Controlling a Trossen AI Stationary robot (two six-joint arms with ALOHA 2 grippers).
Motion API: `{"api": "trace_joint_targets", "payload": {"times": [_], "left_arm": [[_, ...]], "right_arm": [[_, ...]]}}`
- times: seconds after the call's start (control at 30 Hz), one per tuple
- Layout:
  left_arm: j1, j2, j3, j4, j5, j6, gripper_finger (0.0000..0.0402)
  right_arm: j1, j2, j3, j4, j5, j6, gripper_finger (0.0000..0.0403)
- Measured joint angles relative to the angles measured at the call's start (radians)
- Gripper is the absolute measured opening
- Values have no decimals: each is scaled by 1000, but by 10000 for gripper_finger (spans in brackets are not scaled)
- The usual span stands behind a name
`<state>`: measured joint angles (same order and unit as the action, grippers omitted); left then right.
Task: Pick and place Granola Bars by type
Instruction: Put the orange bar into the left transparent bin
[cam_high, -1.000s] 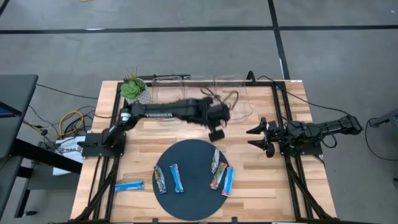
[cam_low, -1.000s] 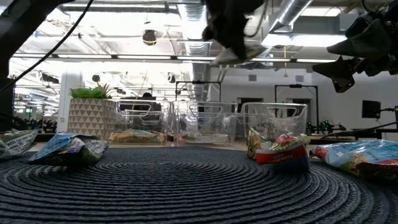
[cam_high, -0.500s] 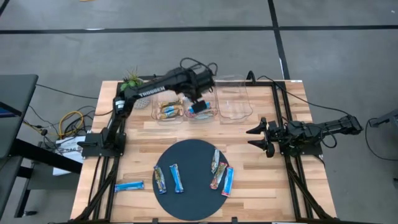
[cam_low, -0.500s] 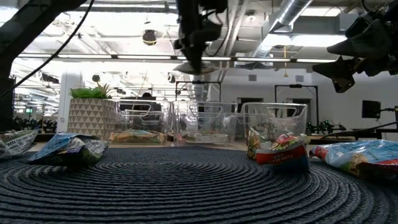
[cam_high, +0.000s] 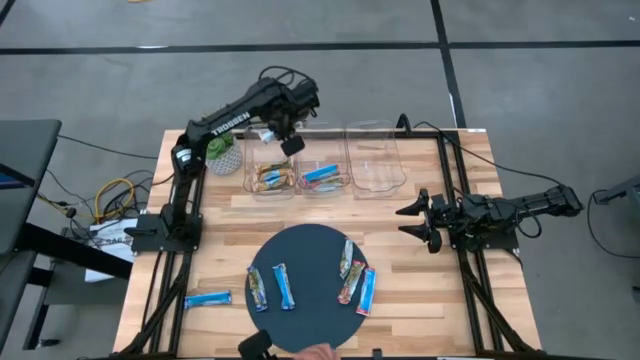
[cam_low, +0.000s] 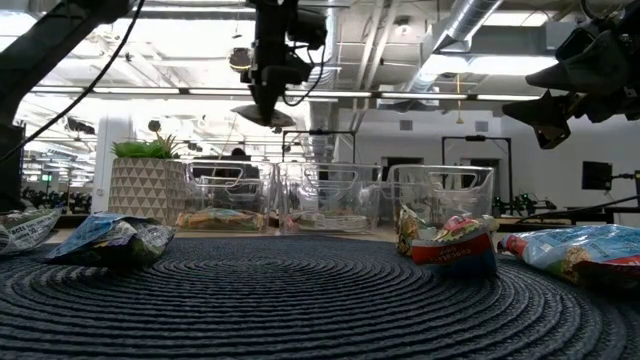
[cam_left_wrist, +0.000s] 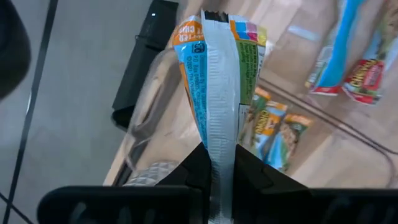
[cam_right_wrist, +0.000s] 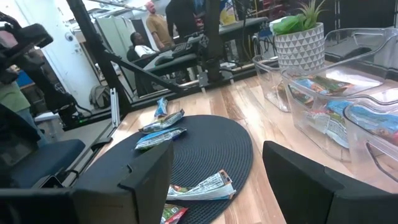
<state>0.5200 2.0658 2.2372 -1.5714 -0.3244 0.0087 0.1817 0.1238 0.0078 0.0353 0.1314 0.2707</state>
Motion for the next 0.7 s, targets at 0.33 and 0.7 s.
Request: {"api": "trace_joint_targets", "payload": {"times": [0.33,0.7], "left_arm": [[40,-8,0,0,13,35,27],[60,-9,-176,14,33,64,27]], "right_arm": [[0,0,0,0,0,0,244],[0,0,0,0,0,0,244]]}}
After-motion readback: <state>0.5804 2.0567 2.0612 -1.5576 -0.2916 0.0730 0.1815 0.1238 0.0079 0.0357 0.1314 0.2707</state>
